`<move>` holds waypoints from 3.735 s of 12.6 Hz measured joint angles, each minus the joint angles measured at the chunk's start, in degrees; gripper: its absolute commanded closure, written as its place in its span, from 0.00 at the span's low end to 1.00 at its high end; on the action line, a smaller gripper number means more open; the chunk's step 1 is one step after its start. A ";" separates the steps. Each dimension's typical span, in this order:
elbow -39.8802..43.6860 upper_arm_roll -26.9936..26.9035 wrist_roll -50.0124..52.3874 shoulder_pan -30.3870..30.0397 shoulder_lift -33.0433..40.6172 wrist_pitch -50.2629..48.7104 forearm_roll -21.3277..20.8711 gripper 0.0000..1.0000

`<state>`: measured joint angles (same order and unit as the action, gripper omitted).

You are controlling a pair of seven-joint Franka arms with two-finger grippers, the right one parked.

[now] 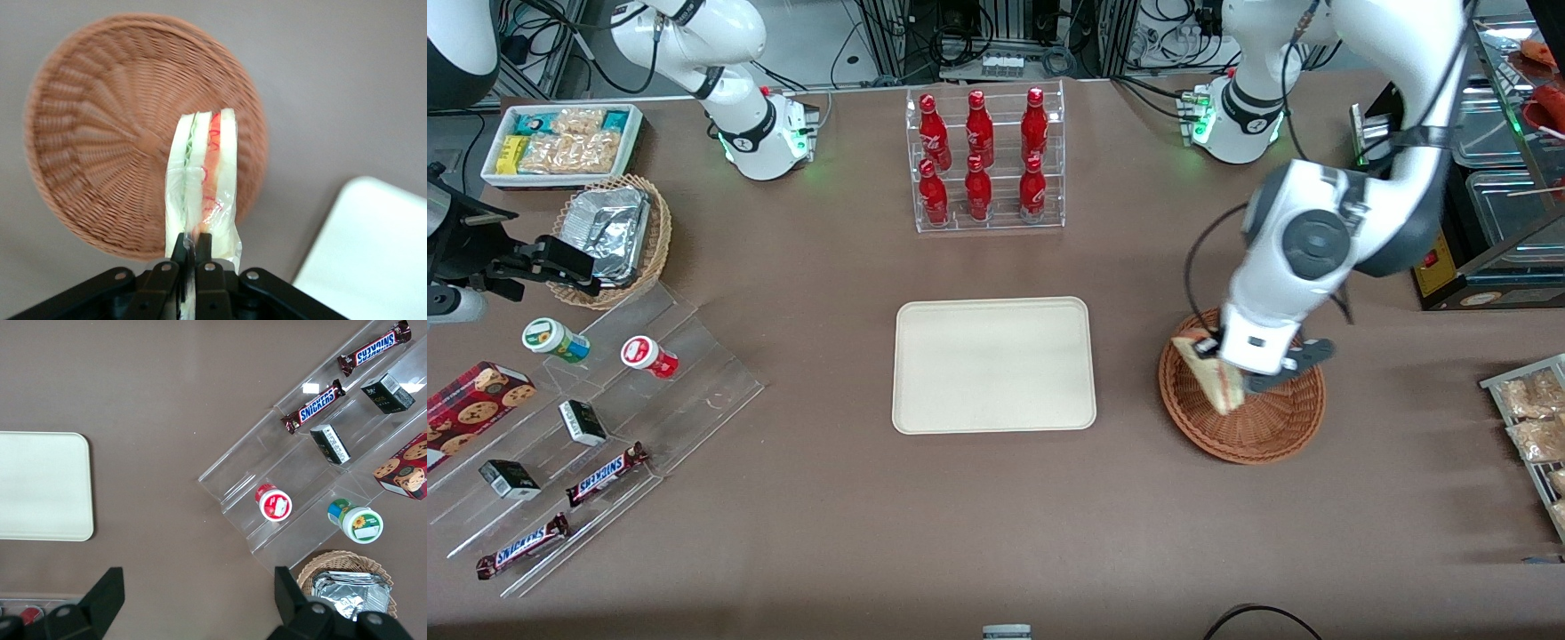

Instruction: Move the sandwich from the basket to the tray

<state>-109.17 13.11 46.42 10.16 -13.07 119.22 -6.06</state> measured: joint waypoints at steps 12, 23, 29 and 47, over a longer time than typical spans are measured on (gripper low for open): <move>8.62 -0.02 -0.72 17.83 -12.63 4.51 -2.94 1.00; 11.96 -0.05 -0.52 20.37 -21.14 13.36 -3.03 1.00; 12.82 -0.16 0.81 20.46 -22.01 13.79 -3.05 0.00; 17.27 -1.97 5.09 12.30 -21.24 12.26 -3.04 0.00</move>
<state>-91.90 11.14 51.51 22.46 -34.32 131.48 -9.10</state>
